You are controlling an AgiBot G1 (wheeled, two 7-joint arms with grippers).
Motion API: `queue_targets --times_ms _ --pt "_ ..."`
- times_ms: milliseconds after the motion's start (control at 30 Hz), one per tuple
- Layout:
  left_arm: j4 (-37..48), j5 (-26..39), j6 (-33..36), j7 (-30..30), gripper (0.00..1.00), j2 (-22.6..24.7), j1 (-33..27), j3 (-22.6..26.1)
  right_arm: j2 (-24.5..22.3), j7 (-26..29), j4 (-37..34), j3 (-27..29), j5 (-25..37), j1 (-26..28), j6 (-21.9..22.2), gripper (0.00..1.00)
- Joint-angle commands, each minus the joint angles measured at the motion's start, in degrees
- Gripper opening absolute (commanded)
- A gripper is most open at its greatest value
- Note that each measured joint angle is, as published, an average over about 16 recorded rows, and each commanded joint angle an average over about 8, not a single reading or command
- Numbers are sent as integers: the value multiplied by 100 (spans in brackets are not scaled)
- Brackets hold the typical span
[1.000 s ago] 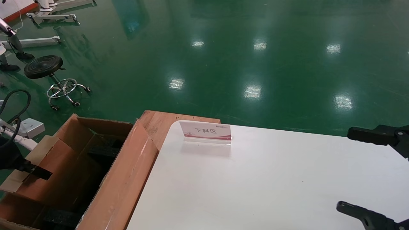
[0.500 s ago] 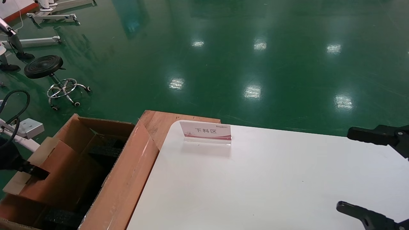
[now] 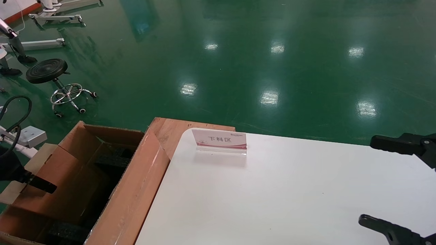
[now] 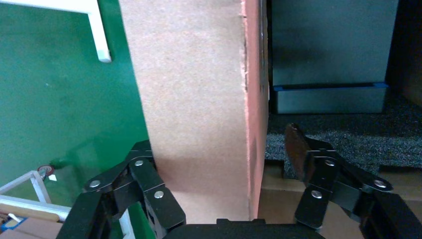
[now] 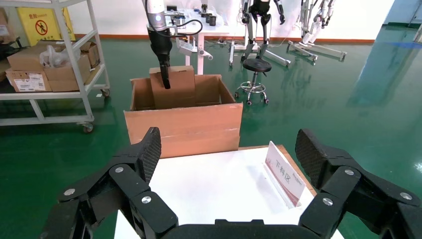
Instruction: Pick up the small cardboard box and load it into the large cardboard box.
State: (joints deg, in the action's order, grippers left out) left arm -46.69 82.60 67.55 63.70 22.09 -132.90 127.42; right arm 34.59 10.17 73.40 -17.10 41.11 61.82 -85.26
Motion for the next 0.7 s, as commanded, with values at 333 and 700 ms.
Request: queue_targets --times_ms 333,700 --pt "-51 1 -66 -286 100 74 87 4 0 -2 -3 -2 -1 2 -1 100" --pt "104 162 -42 -474 100 422 236 89 -1 -4 -5 -6 -3 3 -1 100"
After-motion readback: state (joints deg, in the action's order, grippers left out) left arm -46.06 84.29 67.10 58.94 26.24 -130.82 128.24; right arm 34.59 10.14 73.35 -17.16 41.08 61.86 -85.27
